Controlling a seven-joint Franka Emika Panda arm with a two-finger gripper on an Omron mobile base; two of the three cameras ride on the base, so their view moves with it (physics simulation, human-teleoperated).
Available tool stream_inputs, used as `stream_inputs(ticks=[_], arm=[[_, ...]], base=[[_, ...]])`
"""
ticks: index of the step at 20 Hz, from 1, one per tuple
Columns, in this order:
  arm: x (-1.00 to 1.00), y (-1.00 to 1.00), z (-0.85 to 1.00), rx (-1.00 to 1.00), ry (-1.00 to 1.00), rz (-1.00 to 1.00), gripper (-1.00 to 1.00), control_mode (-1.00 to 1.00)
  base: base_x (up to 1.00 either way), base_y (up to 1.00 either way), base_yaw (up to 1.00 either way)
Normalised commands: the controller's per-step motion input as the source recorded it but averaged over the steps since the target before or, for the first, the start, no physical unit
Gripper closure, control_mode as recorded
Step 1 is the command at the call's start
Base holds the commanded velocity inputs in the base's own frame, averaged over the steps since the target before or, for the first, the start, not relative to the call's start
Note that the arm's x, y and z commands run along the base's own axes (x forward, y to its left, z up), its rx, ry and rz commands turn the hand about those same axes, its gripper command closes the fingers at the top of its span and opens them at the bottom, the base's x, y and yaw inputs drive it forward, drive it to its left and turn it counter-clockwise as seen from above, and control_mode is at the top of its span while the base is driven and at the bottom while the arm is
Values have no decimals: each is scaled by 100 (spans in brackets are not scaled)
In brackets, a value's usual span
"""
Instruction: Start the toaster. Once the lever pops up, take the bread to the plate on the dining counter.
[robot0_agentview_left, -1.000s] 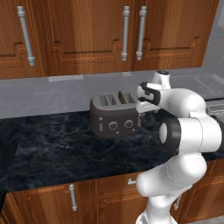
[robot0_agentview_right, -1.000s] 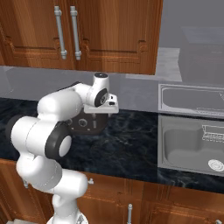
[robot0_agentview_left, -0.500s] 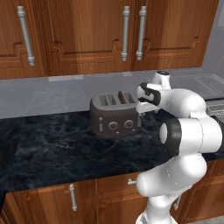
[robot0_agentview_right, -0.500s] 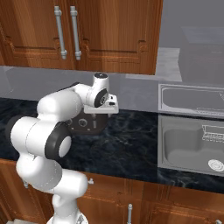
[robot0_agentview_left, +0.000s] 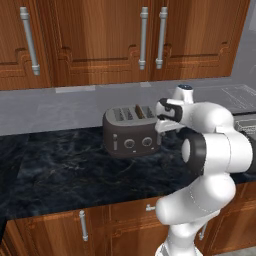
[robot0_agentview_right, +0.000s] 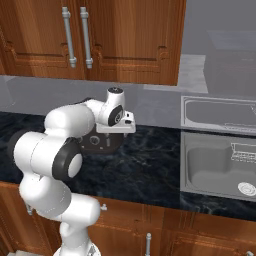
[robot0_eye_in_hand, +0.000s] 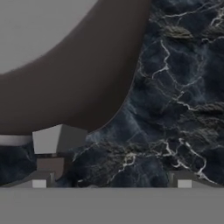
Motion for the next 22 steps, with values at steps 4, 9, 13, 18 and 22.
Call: stream_inputs(ticks=[4,9,13,18,22], arm=[[0,0,-42,0,0,0,-100,-100],[0,0,-29,0,0,0,-100,-100],[0,0,-27,0,0,0,-100,-100],[0,0,-38,0,0,0,-100,-100],[0,0,-31,0,0,0,-100,-100]], base=[[0,0,0],[0,0,0],[0,0,0],[0,0,0],[0,0,0]])
